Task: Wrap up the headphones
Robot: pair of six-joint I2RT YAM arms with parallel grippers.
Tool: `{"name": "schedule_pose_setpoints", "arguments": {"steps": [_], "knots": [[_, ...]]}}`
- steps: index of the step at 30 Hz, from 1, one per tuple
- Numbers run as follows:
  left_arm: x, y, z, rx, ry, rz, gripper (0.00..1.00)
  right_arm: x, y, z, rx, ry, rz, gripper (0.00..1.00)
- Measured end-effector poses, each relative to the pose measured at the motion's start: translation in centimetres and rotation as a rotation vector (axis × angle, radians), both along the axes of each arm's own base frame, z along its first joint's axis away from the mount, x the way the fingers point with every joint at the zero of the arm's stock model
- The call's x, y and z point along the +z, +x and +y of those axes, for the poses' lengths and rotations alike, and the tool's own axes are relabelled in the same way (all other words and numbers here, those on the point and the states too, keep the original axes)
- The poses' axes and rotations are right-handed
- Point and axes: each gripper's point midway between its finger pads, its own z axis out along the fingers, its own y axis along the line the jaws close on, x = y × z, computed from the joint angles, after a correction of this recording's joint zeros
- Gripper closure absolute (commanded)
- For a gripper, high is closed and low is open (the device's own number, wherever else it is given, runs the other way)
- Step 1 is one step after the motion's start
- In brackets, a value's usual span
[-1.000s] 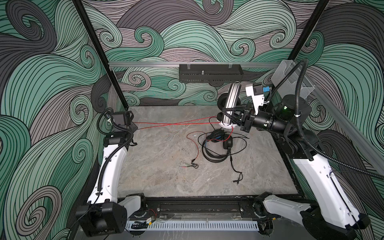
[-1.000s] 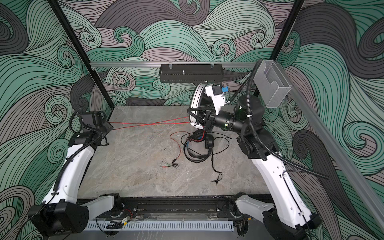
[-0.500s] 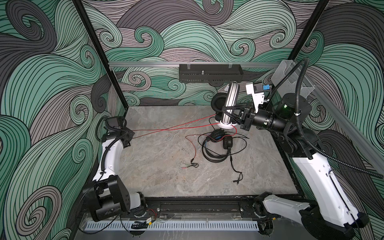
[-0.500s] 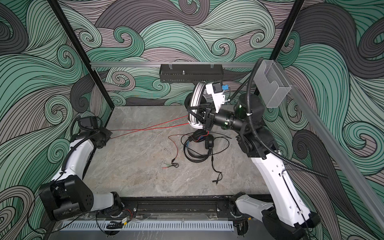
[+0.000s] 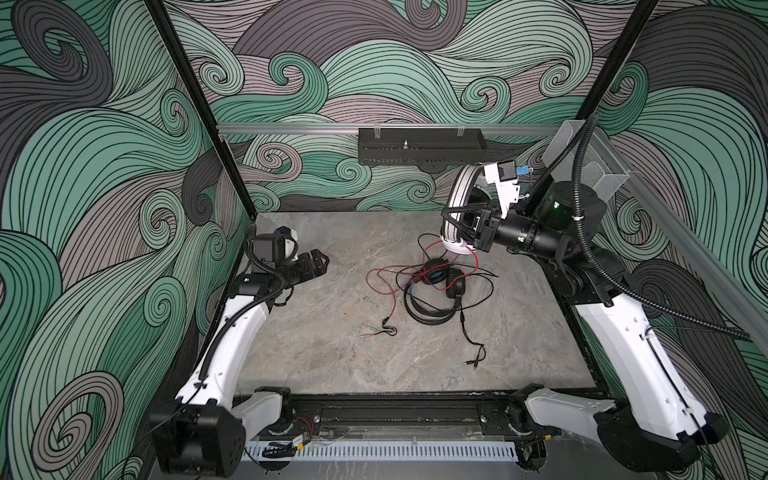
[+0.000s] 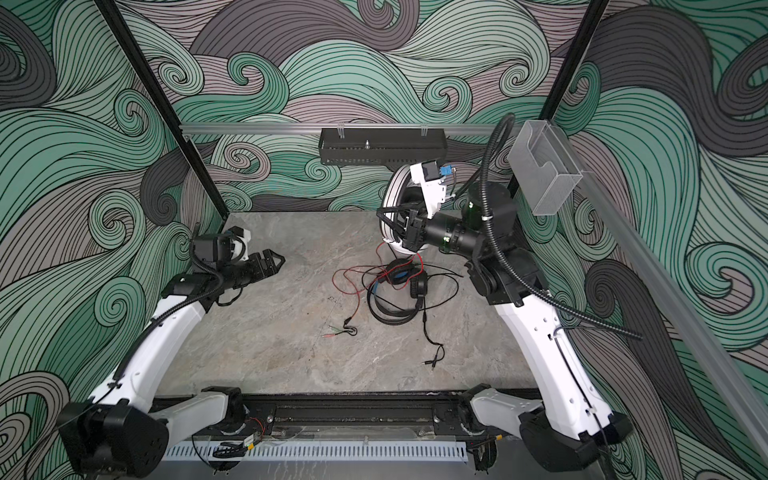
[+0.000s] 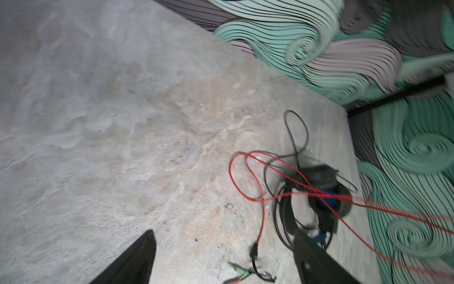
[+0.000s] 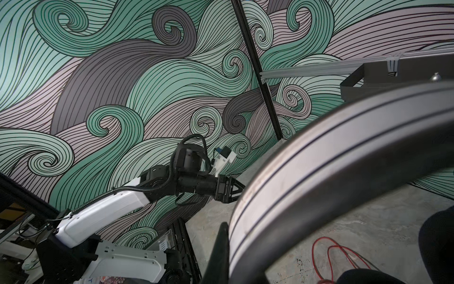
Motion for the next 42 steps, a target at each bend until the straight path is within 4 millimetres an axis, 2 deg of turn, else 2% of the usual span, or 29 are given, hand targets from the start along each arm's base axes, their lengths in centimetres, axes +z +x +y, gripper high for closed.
{"name": "schedule_pose_setpoints", "arguments": {"steps": [3,6,10,12,16,22,27,32,35,38,42], "knots": [[1.9,-3.0,-4.2,-0.183,0.006,-0.112,0.22,-0.6,0.4,0.1,-0.006,-0.010,0.023,1.00],[4.7,-4.5,-7.7,-0.313,-0.018,-0.211,0.24,-0.9,0.6,0.2,-0.007,-0.014,0.032,1.00],[9.7,-3.8,-12.5,-0.445,-0.063,-0.323,0.24,-0.9,0.5,0.3,-0.003,-0.013,0.035,1.00],[11.1,-3.1,-15.1,-0.506,-0.074,-0.357,0.24,-0.9,0.4,0.4,0.002,-0.013,0.036,1.00],[11.8,-2.2,-19.8,-0.615,-0.100,-0.373,0.24,-1.0,0.3,0.6,0.007,-0.016,0.040,1.00],[12.0,-1.9,-24.4,-0.728,-0.117,-0.372,0.27,-1.3,0.3,0.6,0.007,-0.017,0.052,1.00],[11.4,-2.4,-26.6,-0.793,-0.117,-0.364,0.35,-1.3,0.3,0.6,0.006,-0.015,0.055,1.00],[11.2,-2.8,-27.1,-0.813,-0.117,-0.361,0.48,-1.3,0.3,0.6,0.007,-0.015,0.055,1.00],[11.1,-2.8,-27.2,-0.812,-0.120,-0.360,0.69,-1.3,0.3,0.6,0.007,-0.015,0.055,1.00],[11.0,-2.5,-27.4,-0.808,-0.123,-0.357,0.99,-1.4,0.3,0.6,0.007,-0.016,0.055,1.00],[11.1,-1.6,-26.8,-0.748,-0.097,-0.376,1.00,-1.4,0.2,0.5,0.006,-0.017,0.054,1.00]]}}
